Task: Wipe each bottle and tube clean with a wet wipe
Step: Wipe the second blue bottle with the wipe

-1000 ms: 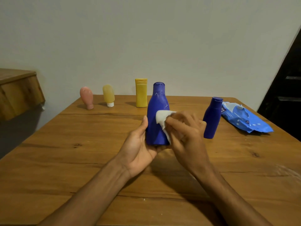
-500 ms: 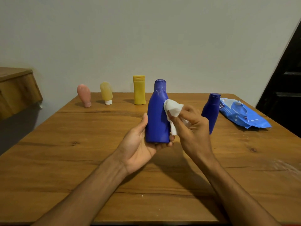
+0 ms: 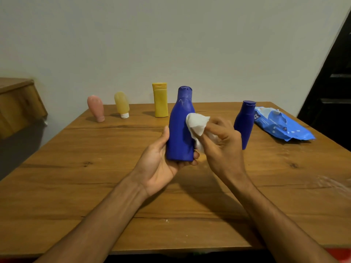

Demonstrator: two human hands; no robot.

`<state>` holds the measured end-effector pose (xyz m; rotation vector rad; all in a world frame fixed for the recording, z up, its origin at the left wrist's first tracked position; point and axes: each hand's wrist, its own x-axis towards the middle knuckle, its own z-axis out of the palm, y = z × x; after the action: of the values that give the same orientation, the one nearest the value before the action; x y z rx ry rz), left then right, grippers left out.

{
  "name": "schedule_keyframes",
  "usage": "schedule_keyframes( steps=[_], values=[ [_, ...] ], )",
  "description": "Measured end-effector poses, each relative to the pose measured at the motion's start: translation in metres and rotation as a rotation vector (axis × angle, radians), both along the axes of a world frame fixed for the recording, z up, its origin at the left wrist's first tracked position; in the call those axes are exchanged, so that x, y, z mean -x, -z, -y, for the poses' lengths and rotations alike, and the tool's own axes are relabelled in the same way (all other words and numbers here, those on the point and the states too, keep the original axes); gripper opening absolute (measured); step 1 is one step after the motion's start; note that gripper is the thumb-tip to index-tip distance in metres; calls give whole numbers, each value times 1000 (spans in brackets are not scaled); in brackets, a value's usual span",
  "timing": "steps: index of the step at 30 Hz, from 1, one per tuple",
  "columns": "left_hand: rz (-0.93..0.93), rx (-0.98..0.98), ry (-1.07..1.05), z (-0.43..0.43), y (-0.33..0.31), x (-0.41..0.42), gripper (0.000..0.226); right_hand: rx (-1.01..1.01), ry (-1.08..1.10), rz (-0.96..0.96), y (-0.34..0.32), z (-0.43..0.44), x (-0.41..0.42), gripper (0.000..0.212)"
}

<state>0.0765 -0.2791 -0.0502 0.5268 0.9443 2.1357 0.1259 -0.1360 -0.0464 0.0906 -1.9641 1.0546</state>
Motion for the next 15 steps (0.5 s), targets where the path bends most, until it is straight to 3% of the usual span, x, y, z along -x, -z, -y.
schedule_keyframes(
  steps=[3,7,11,15],
  values=[
    [0,15,19,-2,1,0,54,43,-1,-38,-2,-2,-1,21],
    [1,-10,-9,-1,-3,6,51,-30,-27,26,1,0,-2,16],
    [-18,37,40,0,-3,2,52,59,41,-39,0,-4,0,15],
    [10,-11,-24,1,-1,3,49,-25,-22,16,2,0,-2,15]
  ],
)
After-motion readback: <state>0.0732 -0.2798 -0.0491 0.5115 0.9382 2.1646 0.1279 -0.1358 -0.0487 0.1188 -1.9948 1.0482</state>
